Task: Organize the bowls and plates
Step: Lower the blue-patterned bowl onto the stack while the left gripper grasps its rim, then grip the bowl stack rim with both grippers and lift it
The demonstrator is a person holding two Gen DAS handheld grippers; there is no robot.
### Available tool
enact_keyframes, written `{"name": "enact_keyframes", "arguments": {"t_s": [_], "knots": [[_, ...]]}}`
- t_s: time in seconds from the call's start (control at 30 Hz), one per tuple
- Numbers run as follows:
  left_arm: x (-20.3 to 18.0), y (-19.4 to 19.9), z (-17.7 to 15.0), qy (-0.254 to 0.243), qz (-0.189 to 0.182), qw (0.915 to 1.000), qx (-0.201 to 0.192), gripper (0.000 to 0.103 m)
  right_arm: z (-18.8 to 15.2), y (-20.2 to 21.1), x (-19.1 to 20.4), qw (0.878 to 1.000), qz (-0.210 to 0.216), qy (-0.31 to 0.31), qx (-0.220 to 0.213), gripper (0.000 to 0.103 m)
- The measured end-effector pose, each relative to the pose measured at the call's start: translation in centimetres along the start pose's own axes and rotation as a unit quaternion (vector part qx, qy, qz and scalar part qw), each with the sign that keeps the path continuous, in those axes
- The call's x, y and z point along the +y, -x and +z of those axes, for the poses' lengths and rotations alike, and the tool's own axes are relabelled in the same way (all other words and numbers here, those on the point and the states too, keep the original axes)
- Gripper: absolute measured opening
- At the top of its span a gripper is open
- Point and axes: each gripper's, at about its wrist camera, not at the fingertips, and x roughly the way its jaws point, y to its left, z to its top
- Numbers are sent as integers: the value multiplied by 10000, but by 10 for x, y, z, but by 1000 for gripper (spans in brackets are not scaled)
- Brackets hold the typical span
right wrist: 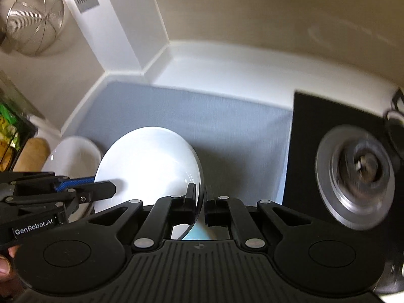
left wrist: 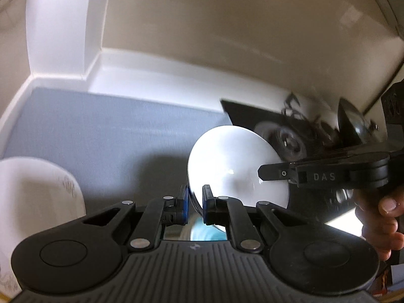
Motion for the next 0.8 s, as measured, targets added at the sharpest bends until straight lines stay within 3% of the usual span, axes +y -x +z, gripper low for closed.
{"name": "enact_keyframes", "arguments": {"t_s": [0.33,0.8], "knots": [[2,-6,-33,56,-70,9990,445,11,-49,-2,12,9990,-83,-58,446,8],[1,-23,-48,98,5,9975,701,11,-66,-16,15,9974,-355,109,621,8]]}}
